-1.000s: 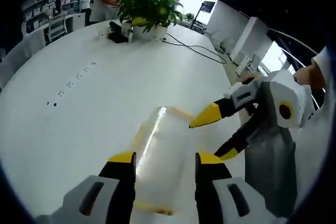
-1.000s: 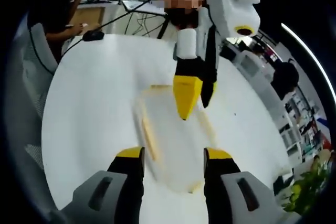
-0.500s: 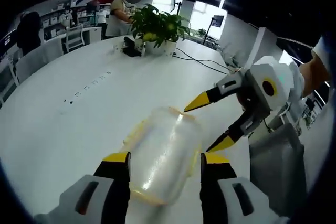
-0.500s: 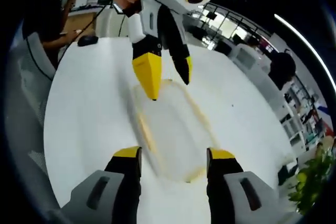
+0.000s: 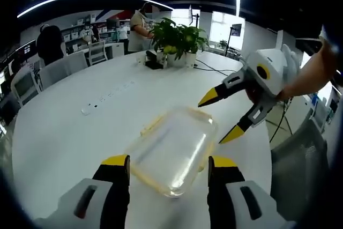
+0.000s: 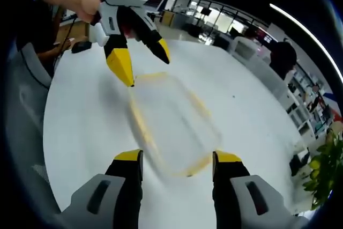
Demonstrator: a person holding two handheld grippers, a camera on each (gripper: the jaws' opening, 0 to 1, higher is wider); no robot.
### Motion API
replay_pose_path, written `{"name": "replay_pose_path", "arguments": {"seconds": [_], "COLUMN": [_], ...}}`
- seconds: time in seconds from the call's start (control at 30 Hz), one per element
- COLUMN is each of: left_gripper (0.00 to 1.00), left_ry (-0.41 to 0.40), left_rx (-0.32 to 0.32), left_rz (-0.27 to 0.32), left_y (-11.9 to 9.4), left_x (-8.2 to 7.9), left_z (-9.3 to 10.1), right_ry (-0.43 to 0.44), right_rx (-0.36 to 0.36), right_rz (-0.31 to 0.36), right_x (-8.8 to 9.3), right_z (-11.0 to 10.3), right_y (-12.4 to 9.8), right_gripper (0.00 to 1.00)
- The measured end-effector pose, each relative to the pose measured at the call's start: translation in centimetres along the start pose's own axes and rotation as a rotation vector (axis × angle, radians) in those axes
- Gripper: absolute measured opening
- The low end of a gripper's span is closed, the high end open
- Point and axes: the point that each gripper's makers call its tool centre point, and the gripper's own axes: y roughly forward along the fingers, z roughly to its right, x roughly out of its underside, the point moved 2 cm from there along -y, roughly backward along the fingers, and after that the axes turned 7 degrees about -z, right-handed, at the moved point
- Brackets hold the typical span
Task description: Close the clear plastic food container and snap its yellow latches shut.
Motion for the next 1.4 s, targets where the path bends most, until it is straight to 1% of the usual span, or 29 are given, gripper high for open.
{"name": "replay_pose_path", "arguments": {"seconds": [0.1,0.2,0.23,0.33,0.43,0.53,0.73,0.97,1.17,1.3,1.4], "left_gripper": [0.57,0.58,0.60,0.63,0.63,0.62,0.62,0.57,0.56,0.56,0.53], "left_ry": [-0.004,-0.019,-0.026,-0.033,-0.005,-0.001,-0.008,-0.031,-0.044,-0.050,-0.036], "left_rx": [-0.017,-0.023,-0.032,-0.032,-0.036,-0.040,-0.054,-0.078,-0.101,-0.112,-0.104], "left_rz": [0.010,0.002,-0.003,-0.010,-0.036,-0.039,-0.041,-0.033,-0.027,-0.025,-0.022], "left_y": [0.1,0.4,0.6,1.0,1.6,2.0,2.7,3.3,3.5,3.5,3.6], "left_x": [0.6,1.5,1.9,2.5,3.4,3.9,4.4,4.8,4.9,4.8,4.7], "left_z": [0.0,0.0,-0.1,0.1,0.3,0.3,0.4,-0.1,-0.5,-0.8,-0.7], "right_ry": [0.029,0.055,0.061,0.090,0.117,0.145,0.162,0.174,0.191,0.176,0.161], "right_rx": [-0.002,-0.005,-0.002,-0.002,-0.013,-0.016,-0.030,-0.034,-0.036,-0.034,-0.029], "right_rz": [0.000,-0.002,-0.002,-0.004,-0.006,-0.009,-0.005,-0.017,-0.012,-0.010,-0.017], "right_x": [0.3,0.6,0.8,1.3,1.8,2.2,2.3,2.5,2.5,2.5,2.6], "right_z": [0.2,0.3,0.4,0.4,0.2,0.0,-0.5,-0.4,-0.3,-0.2,-0.2], "right_y": [0.3,0.5,0.6,0.8,1.2,1.6,2.4,3.4,3.5,3.5,3.6], "right_gripper": [0.50,0.51,0.50,0.51,0.52,0.53,0.54,0.53,0.53,0.53,0.49]}}
